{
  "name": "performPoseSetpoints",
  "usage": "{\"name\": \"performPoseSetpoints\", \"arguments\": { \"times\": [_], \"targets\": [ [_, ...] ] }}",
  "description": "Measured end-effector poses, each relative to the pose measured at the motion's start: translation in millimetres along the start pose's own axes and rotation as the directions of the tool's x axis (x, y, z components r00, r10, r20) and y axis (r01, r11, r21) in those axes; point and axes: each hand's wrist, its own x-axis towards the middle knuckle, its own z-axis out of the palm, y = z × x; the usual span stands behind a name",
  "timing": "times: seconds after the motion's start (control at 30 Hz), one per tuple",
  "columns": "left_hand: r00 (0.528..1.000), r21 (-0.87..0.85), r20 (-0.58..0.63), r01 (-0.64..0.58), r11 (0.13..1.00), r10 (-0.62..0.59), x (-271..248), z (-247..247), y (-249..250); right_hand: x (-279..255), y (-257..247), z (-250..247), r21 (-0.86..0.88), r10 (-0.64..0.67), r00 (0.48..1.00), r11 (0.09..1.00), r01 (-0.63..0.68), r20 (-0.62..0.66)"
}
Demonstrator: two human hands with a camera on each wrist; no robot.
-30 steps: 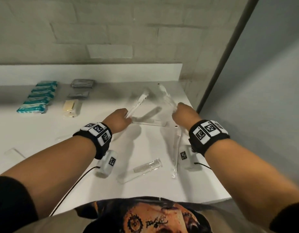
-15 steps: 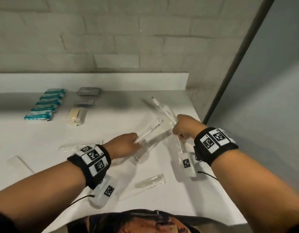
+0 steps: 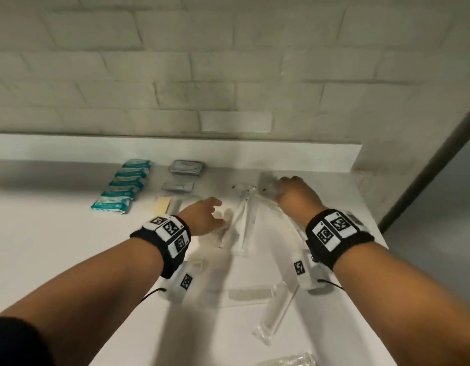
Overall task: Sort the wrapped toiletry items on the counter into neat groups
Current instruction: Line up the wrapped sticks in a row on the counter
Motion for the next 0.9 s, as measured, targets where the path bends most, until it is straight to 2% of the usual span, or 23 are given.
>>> {"name": "performPoseSetpoints", "arguments": {
  "times": [0.1, 0.17, 0.23, 0.3, 0.37, 0.5, 0.6, 0.67, 0.77, 0.9],
  "targets": [
    [0.999, 0.117, 0.019, -0.051, 0.992, 0.049, 5.8, 9.1, -4.2, -13.6, -25.2, 15.0, 0.056, -0.118, 0.983, 0.992, 0.111, 0.14],
    [0.998, 0.157, -0.003, -0.06, 0.986, 0.061, 9.2, 15.8, 0.8, -22.0, -40.9, 27.1, 0.117, -0.154, 0.961, 0.985, 0.13, 0.23],
    [0.999, 0.207, 0.025, -0.051, 0.977, 0.047, 8.1, 20.5, 9.3, -22.9, -48.9, 43.3, 0.062, -0.117, 0.964, 0.992, 0.105, 0.237],
    [0.996, 0.278, 0.086, -0.038, 0.96, 0.015, 7.5, 23.8, 13.0, -18.5, -50.4, 54.9, -0.041, -0.027, 0.98, 0.999, 0.036, 0.198],
    [0.996, 0.285, 0.088, 0.001, 0.959, -0.027, 9.1, 24.1, 10.7, -12.8, -47.6, 57.6, -0.091, 0.058, 0.979, 0.995, -0.04, 0.196],
    [0.998, 0.137, -0.042, 0.055, 0.989, -0.05, 8.2, 13.7, -1.6, -0.4, -29.9, 46.7, -0.123, 0.231, 0.959, 0.969, -0.213, 0.163],
    [0.978, -0.059, -0.21, 0.0, 0.998, -0.013, 5.1, -4.1, -1.4, 2.5, -11.2, 37.8, -0.037, 0.369, 0.909, 0.929, -0.369, 0.194],
    [0.953, -0.188, -0.302, -0.077, 0.979, 0.017, 4.5, -19.6, 4.4, 2.5, -5.2, 35.3, 0.022, 0.353, 0.914, 0.931, -0.364, 0.199],
    [0.92, -0.272, -0.382, -0.198, 0.942, 0.083, 5.9, -41.2, 16.4, 2.0, -4.0, 38.1, 0.132, 0.262, 0.961, 0.953, -0.273, 0.09],
    [0.867, -0.434, -0.495, -0.304, 0.848, 0.058, 10.0, -58.9, 35.8, -5.2, -7.3, 38.9, 0.254, 0.229, 0.972, 0.939, -0.233, 0.048]
  ]
}}
